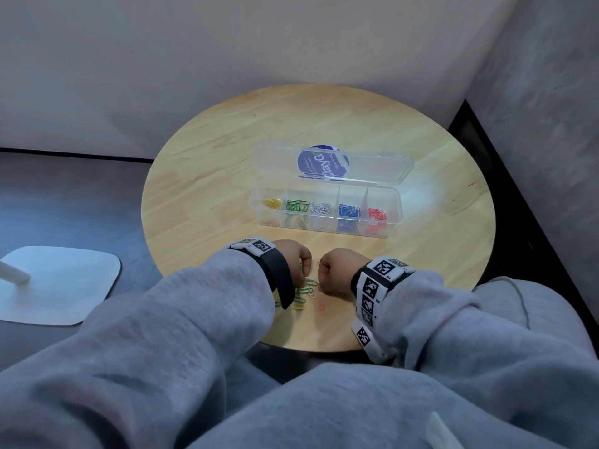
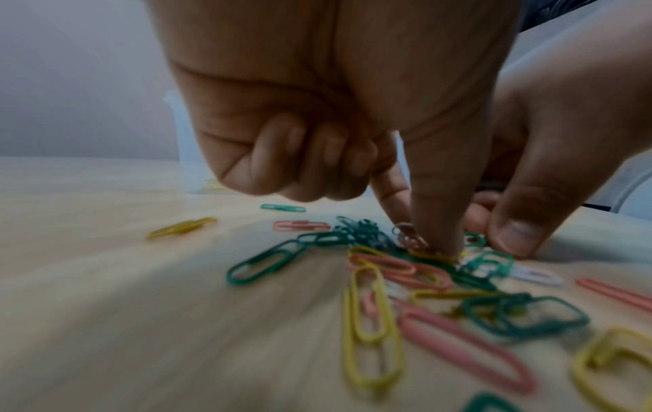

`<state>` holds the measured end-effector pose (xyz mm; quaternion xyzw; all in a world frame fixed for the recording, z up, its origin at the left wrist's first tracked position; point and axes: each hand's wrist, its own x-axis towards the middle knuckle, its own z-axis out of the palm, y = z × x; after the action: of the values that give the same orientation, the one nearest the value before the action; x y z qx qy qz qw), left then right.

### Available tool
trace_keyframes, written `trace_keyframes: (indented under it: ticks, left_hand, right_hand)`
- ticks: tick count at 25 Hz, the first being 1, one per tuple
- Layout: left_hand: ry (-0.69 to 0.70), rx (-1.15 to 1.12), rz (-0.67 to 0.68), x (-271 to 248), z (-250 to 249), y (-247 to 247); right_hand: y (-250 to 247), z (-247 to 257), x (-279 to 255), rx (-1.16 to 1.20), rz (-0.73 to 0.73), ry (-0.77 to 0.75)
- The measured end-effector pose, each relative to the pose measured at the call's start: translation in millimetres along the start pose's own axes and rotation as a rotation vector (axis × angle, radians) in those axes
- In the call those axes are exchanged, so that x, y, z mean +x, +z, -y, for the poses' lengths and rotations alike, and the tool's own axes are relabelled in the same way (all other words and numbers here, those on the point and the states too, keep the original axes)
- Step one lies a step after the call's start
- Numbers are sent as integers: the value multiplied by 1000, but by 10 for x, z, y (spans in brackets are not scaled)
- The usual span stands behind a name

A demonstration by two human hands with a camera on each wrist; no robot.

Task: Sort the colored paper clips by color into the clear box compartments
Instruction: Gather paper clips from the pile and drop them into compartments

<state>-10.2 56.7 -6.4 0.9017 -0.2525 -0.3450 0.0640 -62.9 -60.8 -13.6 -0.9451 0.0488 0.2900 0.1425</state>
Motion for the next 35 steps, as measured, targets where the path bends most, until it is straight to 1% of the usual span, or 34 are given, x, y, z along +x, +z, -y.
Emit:
trace_keyframes:
  ticks: [3, 6, 7, 10, 12, 14, 16, 18, 19, 21, 23, 25, 27, 30, 32, 35]
  left_hand:
    - [-8, -33, 19, 29, 29, 11]
    - [-23, -158, 12, 12, 104, -4]
    - [-32, -212, 0, -13, 135, -27]
    - [-53, -301, -29, -93, 230, -141]
    - [-68, -384, -32, -137, 281, -205]
    - [-93, -557, -45, -148, 337, -238]
    - [-119, -745, -66, -160, 393, -250]
    - [-109, -899, -71, -185, 436, -246]
    - [-92, -952, -63, -203, 440, -239]
    - [-63, -988, -47, -220, 459, -208]
    - [-63, -996, -46, -238, 463, -193]
    - [-104, -1050, -50, -252, 461, -205]
    - [-163, -1071, -44, -280, 402, -223]
    - [-293, -988, -43, -250, 301, -215]
    - [-329, -838, -47, -218, 242, -213]
    - [-284, -390, -59, -117, 257, -191]
  right_hand:
    - [-28, -69, -29, 85, 3, 46]
    - [-80, -127, -61, 215, 11, 54]
    - [-94, -157, -56, 324, 19, 64]
    - [-116, -240, -45, 789, 77, 93]
    - [-140, -256, -49, 969, 104, 113]
    - [-172, -216, -71, 1051, 132, 143]
    - [-180, -179, -88, 1082, 155, 211]
    - [-161, -159, -97, 1127, 180, 267]
    - [-146, -163, -96, 1171, 188, 271]
    - [-127, -166, -90, 1236, 198, 262]
    - [-119, -157, -100, 1163, 243, 253]
    - [-111, -123, -104, 966, 262, 199]
    - [-86, -90, -97, 685, 200, 99]
    - [-33, 15, -119, 213, 82, -1]
    - [12, 82, -107, 46, 52, -33]
    - [58, 143, -62, -77, 28, -69]
